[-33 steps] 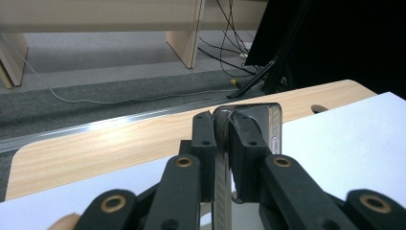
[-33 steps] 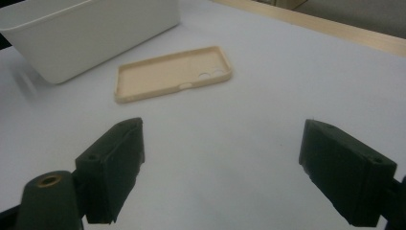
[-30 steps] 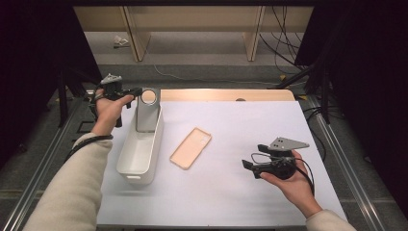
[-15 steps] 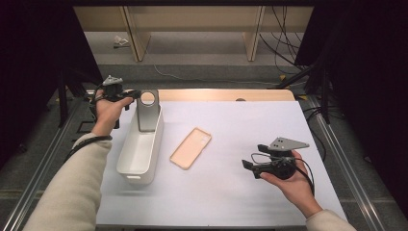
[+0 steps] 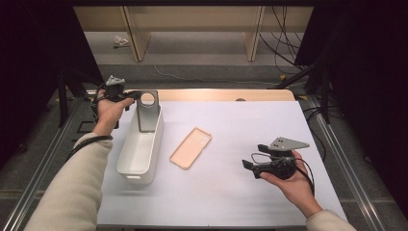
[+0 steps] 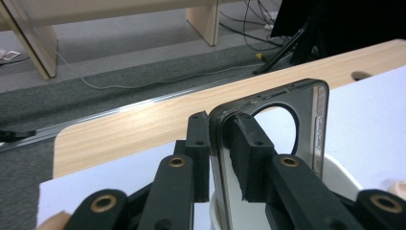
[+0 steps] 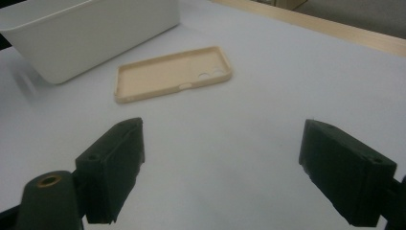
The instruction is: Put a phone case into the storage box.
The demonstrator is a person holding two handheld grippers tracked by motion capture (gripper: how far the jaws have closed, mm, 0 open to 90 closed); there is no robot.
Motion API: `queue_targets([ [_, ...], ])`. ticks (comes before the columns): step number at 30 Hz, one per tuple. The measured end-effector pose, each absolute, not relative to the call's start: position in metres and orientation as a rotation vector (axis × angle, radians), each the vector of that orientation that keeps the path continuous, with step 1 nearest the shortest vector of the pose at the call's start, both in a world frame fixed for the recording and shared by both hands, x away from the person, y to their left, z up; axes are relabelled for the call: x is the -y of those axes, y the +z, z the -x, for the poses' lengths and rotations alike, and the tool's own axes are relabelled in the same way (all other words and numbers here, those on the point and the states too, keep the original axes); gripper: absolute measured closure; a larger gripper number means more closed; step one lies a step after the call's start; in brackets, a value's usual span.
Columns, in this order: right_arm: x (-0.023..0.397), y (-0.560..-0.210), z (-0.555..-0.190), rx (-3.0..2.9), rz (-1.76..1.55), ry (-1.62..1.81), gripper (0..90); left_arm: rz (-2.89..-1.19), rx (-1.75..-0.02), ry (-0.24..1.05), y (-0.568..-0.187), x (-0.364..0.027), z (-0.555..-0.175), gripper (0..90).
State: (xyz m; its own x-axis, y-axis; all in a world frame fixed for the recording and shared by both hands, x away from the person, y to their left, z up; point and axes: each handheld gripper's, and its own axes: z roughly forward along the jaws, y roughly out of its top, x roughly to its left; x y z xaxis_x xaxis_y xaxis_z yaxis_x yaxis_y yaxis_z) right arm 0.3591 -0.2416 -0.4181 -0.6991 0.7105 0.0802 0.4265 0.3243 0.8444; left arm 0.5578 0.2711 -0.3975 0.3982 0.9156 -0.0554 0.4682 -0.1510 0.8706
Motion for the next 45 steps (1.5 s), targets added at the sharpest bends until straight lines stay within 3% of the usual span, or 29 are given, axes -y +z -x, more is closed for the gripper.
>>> queue_targets([
  [5,0.242,-0.418,-0.359,-2.289,-1.019,1.317,16.7,-1.801,-1.224,0.649,-0.398,-0.271,-0.558,73.9],
  [18,0.241,-0.418,-0.359,-2.289,-1.017,1.318,16.7,-1.796,-1.264,0.621,-0.398,-0.270,-0.559,55.4],
  [23,0.241,-0.418,-0.359,-2.290,-1.017,1.317,16.7,-1.787,-1.271,0.616,-0.395,-0.271,-0.557,44.3],
  [35,0.240,-0.418,-0.359,-2.292,-1.018,1.309,16.6,-1.817,-1.259,0.621,-0.371,-0.271,-0.529,4.6],
  [45,0.240,-0.418,-0.360,-2.288,-1.015,1.304,16.6,-1.783,-1.162,0.584,-0.364,-0.266,-0.470,0.0],
])
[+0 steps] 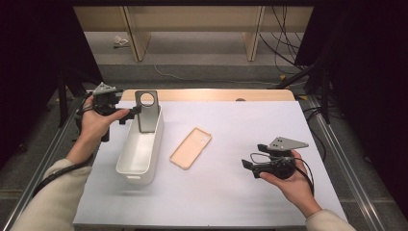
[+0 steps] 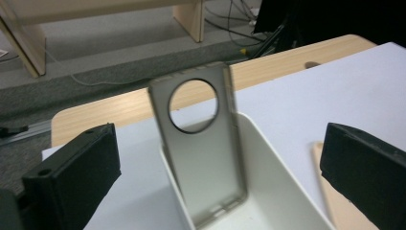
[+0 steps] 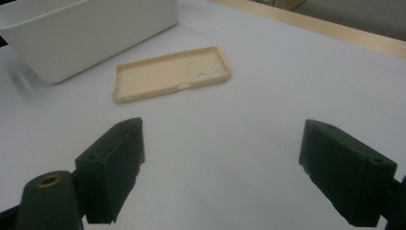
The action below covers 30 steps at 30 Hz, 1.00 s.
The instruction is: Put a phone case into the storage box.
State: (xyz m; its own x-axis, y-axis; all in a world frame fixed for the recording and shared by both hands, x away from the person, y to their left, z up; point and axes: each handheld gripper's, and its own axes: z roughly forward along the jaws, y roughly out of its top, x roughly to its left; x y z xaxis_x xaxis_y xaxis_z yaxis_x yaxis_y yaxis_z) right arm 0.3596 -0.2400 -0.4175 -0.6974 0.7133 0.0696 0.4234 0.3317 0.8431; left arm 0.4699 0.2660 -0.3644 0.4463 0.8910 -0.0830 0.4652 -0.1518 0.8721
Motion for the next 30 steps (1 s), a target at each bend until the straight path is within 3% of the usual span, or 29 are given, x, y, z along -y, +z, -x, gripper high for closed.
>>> queue_targets([
  [15,0.239,-0.417,-0.361,-2.290,-1.009,1.306,16.6,-1.732,-1.074,0.509,-0.394,-0.230,-0.375,2.1],
  [30,0.238,-0.417,-0.363,-2.294,-1.004,1.314,16.6,-1.796,-0.994,0.505,-0.417,-0.212,-0.345,2.5],
])
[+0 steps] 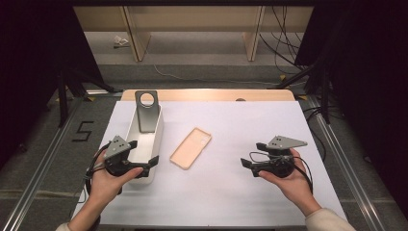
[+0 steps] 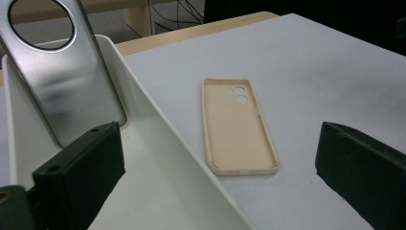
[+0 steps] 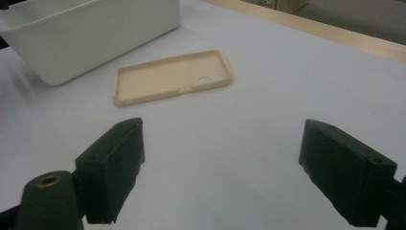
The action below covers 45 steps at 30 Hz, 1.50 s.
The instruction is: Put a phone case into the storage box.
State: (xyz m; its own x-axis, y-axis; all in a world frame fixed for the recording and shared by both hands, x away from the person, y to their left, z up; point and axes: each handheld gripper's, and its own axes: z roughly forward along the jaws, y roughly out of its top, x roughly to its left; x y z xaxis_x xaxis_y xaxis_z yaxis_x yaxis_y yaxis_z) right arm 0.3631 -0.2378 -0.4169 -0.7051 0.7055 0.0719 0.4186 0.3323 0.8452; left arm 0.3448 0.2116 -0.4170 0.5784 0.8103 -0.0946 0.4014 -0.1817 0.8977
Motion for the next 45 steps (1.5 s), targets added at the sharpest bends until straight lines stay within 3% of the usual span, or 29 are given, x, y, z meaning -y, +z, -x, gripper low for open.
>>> queue_targets([
  [21,0.237,-0.416,-0.363,-2.292,-0.993,1.318,16.6,-1.802,-0.990,0.493,-0.421,-0.208,-0.344,2.2],
  [27,0.236,-0.417,-0.363,-2.294,-0.993,1.313,16.6,-1.823,-0.962,0.504,-0.421,-0.201,-0.342,7.8],
  [31,0.235,-0.416,-0.363,-2.292,-0.993,1.314,16.7,-1.836,-0.942,0.518,-0.417,-0.194,-0.342,26.2],
  [34,0.235,-0.417,-0.363,-2.293,-0.996,1.314,16.6,-1.873,-0.892,0.527,-0.414,-0.182,-0.344,61.8],
  [37,0.235,-0.416,-0.363,-2.293,-0.994,1.313,16.7,-1.922,-0.883,0.526,-0.413,-0.165,-0.349,85.9],
  [38,0.235,-0.416,-0.363,-2.293,-0.994,1.314,16.6,-1.942,-0.890,0.521,-0.413,-0.158,-0.352,89.5],
  [45,0.236,-0.416,-0.362,-2.288,-0.990,1.320,16.6,-2.098,-0.974,0.446,-0.434,-0.117,-0.376,90.0],
])
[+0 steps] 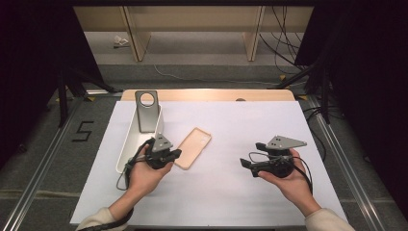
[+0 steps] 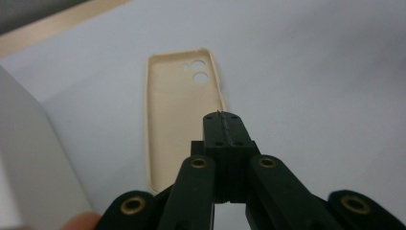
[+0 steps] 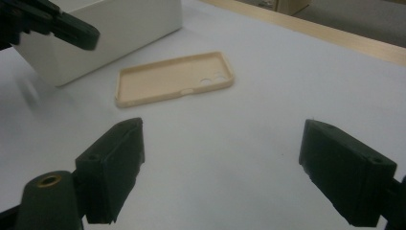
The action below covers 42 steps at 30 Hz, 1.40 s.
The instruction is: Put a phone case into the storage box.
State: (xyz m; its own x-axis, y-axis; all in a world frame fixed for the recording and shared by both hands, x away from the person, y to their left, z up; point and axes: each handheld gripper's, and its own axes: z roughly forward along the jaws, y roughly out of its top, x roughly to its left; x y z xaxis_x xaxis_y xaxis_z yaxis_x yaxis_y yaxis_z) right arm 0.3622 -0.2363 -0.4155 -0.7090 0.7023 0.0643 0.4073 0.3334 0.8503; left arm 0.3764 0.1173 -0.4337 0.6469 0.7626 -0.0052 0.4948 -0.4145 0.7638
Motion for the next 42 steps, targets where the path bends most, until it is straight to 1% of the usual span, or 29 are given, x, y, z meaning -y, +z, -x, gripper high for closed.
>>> queue_targets([
  [4,0.237,-0.415,-0.362,-2.286,-0.992,1.321,16.6,-2.164,-1.043,0.404,-0.451,-0.103,-0.387,90.0],
  [8,0.237,-0.415,-0.362,-2.286,-0.990,1.324,16.6,-2.230,-1.077,0.402,-0.465,-0.094,-0.394,90.0],
  [18,0.237,-0.414,-0.362,-2.289,-0.988,1.323,16.7,-2.268,-1.114,0.376,-0.478,-0.086,-0.400,90.0],
  [42,0.237,-0.415,-0.362,-2.288,-0.989,1.324,16.7,-2.256,-1.095,0.287,-0.478,-0.059,-0.400,90.0],
])
